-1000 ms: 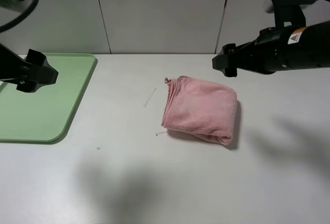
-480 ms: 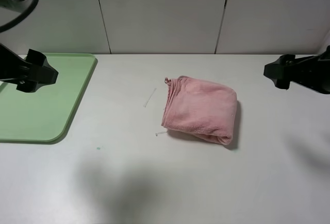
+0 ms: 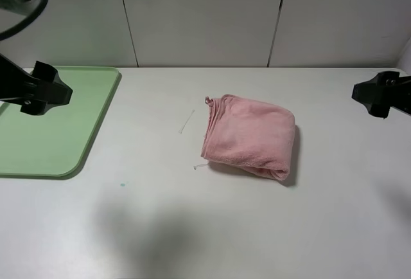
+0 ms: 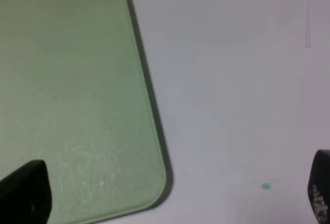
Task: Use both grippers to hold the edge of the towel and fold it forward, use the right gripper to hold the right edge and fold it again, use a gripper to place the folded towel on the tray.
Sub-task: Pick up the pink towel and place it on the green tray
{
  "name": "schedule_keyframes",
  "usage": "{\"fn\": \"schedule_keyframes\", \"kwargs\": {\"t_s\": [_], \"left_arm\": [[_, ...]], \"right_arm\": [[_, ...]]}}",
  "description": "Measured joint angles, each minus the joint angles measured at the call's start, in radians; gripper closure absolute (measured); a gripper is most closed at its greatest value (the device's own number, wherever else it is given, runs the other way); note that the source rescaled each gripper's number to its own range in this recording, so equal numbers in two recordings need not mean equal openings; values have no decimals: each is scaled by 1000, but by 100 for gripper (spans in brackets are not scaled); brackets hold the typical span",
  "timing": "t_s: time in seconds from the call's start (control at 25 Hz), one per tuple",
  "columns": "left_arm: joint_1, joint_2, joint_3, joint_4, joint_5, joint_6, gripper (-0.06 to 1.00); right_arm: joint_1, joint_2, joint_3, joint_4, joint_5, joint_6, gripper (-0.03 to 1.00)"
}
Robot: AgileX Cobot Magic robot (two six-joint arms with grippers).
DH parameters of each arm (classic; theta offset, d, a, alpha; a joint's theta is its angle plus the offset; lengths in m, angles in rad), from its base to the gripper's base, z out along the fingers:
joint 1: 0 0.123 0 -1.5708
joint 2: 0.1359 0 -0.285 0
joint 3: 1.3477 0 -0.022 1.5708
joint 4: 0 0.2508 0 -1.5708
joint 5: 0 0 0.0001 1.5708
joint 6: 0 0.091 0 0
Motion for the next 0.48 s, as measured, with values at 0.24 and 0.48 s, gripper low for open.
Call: {"fn": "schedule_keyframes", "kwargs": {"t_s": [0.24,0.48], "left_arm": [[0,0,0,0,0,0,-5],[0,0,0,0,0,0,-5]], "right_arm": [[0,-62,-14,11,206,0,-3],[-11,-148,-71,-14,418,-28,-3]]}}
